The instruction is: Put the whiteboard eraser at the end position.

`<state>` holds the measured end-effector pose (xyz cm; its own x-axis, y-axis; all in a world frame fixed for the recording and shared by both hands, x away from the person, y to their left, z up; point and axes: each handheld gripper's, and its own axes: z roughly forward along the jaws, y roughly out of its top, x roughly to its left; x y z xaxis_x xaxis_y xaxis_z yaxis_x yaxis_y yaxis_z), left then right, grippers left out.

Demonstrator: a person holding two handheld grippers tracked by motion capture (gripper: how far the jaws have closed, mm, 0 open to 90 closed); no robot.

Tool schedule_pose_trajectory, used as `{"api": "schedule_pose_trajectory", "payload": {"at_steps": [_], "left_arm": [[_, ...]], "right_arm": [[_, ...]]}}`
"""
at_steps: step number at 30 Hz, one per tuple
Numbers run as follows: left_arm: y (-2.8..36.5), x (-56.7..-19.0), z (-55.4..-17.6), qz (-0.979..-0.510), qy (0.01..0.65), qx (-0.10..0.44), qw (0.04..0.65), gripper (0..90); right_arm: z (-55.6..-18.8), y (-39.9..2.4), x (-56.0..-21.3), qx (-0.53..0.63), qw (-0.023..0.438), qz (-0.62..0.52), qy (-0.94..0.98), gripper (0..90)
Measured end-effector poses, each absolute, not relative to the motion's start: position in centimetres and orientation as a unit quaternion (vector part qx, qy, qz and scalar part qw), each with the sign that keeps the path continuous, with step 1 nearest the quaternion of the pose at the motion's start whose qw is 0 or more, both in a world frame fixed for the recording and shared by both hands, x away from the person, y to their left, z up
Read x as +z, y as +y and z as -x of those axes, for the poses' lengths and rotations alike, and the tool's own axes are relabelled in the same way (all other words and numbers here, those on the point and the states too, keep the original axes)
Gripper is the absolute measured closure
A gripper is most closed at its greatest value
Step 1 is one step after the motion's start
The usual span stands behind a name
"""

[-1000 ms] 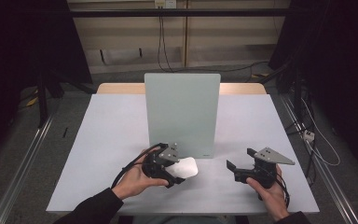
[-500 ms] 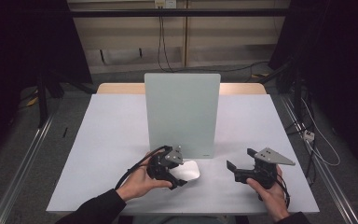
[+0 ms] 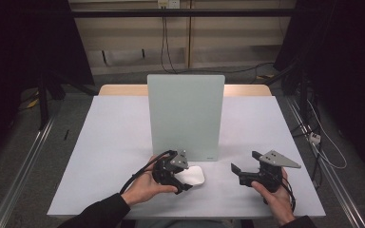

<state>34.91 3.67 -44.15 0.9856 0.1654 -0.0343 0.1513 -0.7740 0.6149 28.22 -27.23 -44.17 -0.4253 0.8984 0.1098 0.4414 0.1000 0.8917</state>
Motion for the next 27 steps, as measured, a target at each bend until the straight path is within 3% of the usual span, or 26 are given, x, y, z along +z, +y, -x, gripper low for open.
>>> {"api": "schedule_pose_trajectory", "payload": {"at_steps": [7, 16, 27], "left_arm": [[3.8, -44.2, -34.7, -0.938, 0.084, 0.018, 0.337, 29.7], [4.4, -43.5, -34.8, -0.920, 0.106, 0.037, 0.376, 16.1], [5.5, -42.0, -34.8, -0.893, 0.127, 0.072, 0.426, 10.2]], "right_arm": [[-28.3, -27.3, -44.2, 0.471, 0.241, -0.478, 0.701, 5.8], [-28.5, -27.2, -44.3, 0.469, 0.242, -0.477, 0.702, 5.8], [-28.2, -27.4, -44.2, 0.471, 0.245, -0.479, 0.699, 5.8]]}}
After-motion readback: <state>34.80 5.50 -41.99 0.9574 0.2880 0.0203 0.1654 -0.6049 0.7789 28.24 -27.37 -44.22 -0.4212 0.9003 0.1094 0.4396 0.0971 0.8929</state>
